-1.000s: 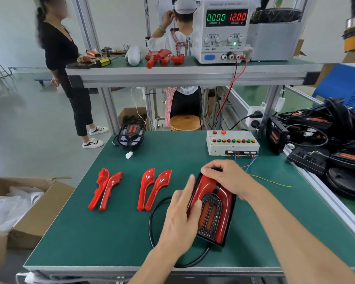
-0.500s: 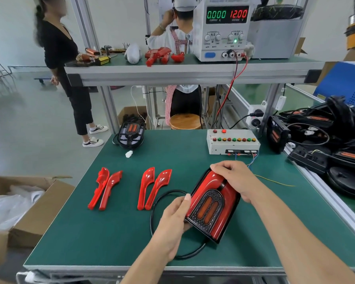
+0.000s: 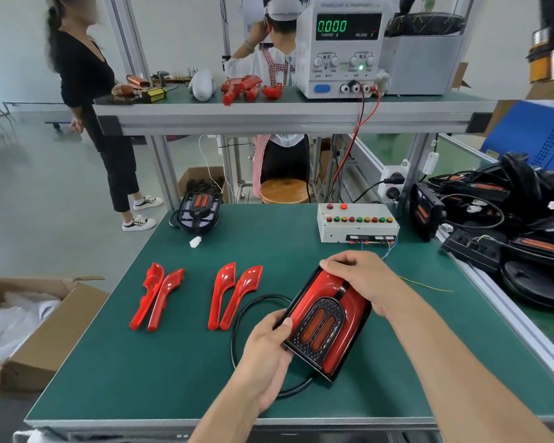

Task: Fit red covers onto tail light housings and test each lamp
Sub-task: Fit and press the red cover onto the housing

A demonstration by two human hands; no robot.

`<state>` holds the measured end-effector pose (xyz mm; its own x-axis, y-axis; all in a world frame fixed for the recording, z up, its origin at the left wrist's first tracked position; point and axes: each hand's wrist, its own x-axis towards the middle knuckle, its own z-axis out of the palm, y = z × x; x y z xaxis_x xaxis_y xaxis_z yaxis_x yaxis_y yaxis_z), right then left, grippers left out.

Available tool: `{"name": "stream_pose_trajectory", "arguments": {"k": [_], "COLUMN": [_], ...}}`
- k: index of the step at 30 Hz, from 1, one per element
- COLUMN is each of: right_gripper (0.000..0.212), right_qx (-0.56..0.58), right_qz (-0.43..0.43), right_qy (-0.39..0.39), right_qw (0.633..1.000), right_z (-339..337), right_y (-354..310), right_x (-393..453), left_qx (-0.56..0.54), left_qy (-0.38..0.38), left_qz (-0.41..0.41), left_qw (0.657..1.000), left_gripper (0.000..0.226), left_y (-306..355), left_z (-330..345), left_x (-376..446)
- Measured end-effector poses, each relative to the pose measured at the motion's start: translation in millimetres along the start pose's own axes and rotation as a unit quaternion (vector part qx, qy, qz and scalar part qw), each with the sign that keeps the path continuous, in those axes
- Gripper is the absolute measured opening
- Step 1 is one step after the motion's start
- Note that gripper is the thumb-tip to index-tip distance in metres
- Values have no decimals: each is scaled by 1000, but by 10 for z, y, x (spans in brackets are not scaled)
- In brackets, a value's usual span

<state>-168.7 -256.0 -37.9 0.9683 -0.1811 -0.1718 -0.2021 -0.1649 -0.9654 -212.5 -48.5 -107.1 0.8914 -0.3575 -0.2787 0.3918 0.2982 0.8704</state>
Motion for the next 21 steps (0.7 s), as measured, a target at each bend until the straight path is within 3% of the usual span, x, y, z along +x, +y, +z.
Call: {"name": "stream_pose_trajectory", "arguments": {"k": [3,9,21], "right_gripper": [14,13,16], "right_qx": [-6,-3,-20], "right_qz": [-10,-21,-13], "right_qy": [9,12,5], "right_qw": [1000,1000,1000], "right_z": [0,20,36], "right_y": [30,53,-3], "right_x": [-4,-14,2], "left_qx": [30,138,84], "left_qy": [0,75,43], "left_qz": [-1,49,35], "left_qw": [1000,986,995], "left_gripper": [27,27,27], "left_y": [38,-79,-62], "left_z": [-35,32,-9], "left_x": [52,38,48]}}
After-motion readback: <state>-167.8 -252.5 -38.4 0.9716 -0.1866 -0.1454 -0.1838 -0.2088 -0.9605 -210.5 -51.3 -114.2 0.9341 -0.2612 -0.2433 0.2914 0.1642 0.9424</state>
